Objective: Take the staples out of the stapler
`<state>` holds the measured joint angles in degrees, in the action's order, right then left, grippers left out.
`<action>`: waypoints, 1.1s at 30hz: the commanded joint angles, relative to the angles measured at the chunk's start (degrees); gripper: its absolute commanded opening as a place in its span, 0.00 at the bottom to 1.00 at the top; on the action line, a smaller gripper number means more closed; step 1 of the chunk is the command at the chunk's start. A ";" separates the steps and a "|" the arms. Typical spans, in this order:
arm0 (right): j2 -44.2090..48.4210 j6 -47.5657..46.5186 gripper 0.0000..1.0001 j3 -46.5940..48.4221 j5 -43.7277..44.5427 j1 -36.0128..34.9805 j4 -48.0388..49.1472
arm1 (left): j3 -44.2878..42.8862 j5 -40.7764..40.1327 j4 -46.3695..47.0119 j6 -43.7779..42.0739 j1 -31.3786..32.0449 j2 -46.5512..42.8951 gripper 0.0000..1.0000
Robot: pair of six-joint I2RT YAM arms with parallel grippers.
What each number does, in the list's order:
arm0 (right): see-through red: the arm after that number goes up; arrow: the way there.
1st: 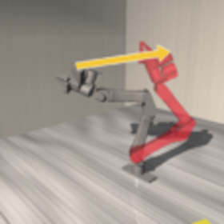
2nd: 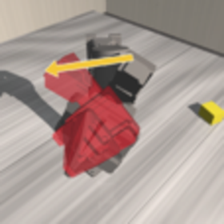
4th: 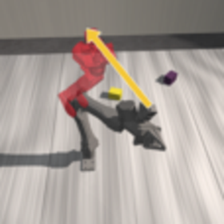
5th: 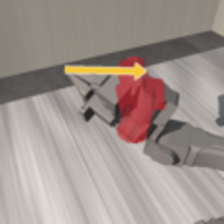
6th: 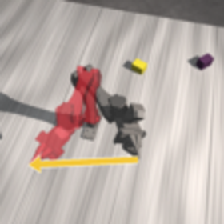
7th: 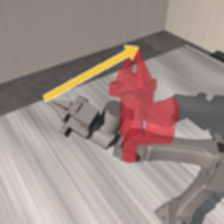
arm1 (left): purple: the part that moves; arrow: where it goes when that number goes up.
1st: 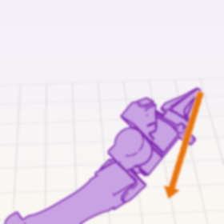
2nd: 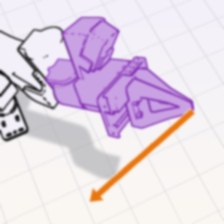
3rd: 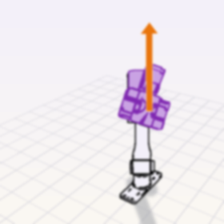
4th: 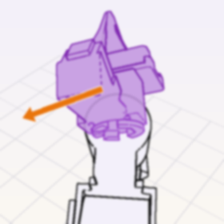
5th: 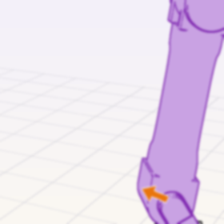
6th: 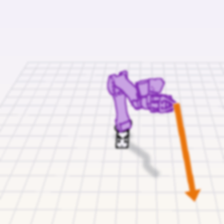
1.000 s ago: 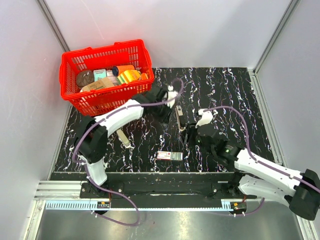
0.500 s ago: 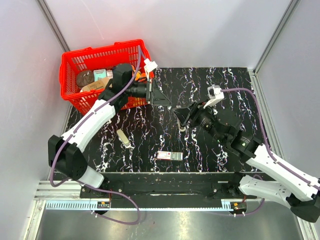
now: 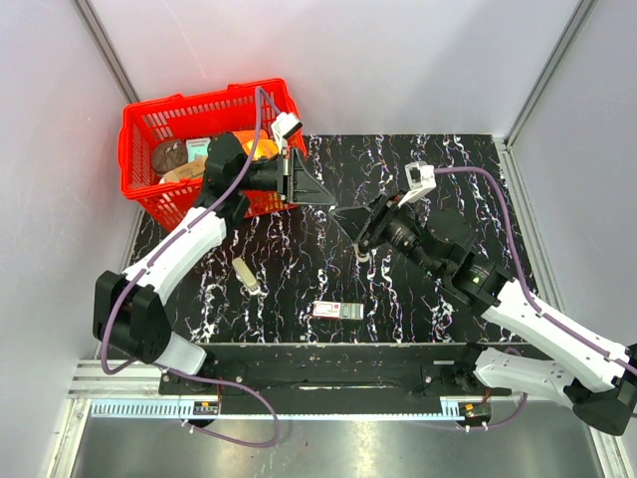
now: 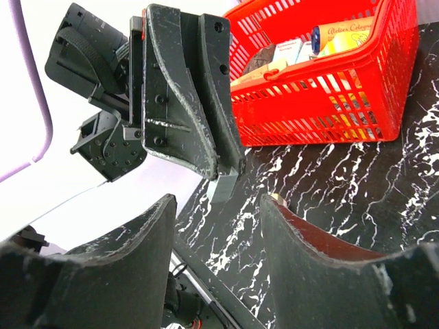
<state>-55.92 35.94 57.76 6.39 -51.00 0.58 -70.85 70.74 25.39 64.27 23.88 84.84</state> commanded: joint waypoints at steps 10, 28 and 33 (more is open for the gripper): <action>-2.70 6.06 0.50 3.42 -3.32 1.17 5.75 | 1.24 1.59 4.06 1.30 -0.76 -3.01 0.17; -4.20 9.58 0.47 -0.80 -5.95 2.40 8.39 | 0.89 0.80 0.63 -1.25 -1.99 -3.10 0.17; -4.55 9.94 0.47 -1.68 -6.22 2.58 9.17 | 0.62 0.89 -0.25 -1.95 -1.99 -3.28 0.17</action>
<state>-60.42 45.06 56.45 1.76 -49.04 6.22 -69.69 71.31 24.86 63.75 22.24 83.94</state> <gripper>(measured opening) 0.472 0.186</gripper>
